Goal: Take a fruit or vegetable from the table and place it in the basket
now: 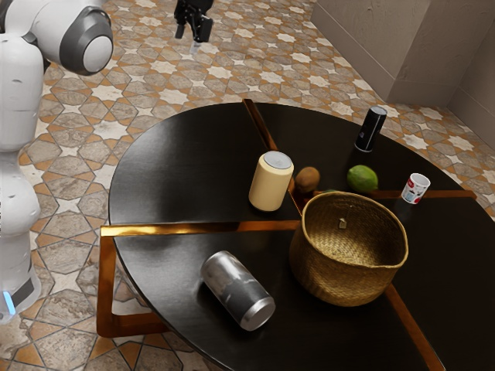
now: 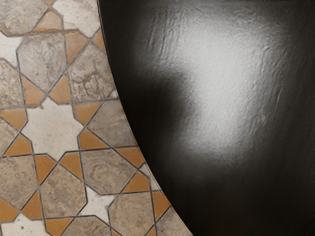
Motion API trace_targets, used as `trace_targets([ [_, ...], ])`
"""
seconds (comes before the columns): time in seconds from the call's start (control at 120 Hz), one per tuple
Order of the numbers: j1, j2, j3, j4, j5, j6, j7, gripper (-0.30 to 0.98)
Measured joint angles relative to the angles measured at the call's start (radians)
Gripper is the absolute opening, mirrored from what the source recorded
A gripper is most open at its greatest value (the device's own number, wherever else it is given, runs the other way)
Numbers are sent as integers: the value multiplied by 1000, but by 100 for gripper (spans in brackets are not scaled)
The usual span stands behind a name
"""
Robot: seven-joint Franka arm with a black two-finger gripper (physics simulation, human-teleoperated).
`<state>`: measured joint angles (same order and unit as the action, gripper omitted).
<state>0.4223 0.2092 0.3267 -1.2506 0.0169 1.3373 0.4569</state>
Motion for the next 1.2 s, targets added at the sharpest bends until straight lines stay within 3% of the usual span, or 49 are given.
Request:
trace_targets([
  [0.192, 78, -12, 0, 3, -83, -3, 14, 69],
  [0.308, 15, -191, -24, 46, -113, -5, -27, 69],
  [0.367, -4, -196, -44, 50, -183, 3, -62, 69],
  [0.442, 46, -143, -149, 50, -248, 99, -86, 69],
  [0.567, -124, 38, -289, 55, -237, 342, -114, 68],
  [0.642, -160, 214, -355, 126, -225, 466, -126, 68],
  [0.8, -186, 364, -384, 163, -197, 660, -133, 68],
  [0.942, -170, 477, -407, 182, -121, 844, -117, 68],
  [1.083, -160, 511, -418, 218, -78, 957, -92, 68],
  [1.2, -160, 534, -478, 243, -65, 1007, -75, 68],
])
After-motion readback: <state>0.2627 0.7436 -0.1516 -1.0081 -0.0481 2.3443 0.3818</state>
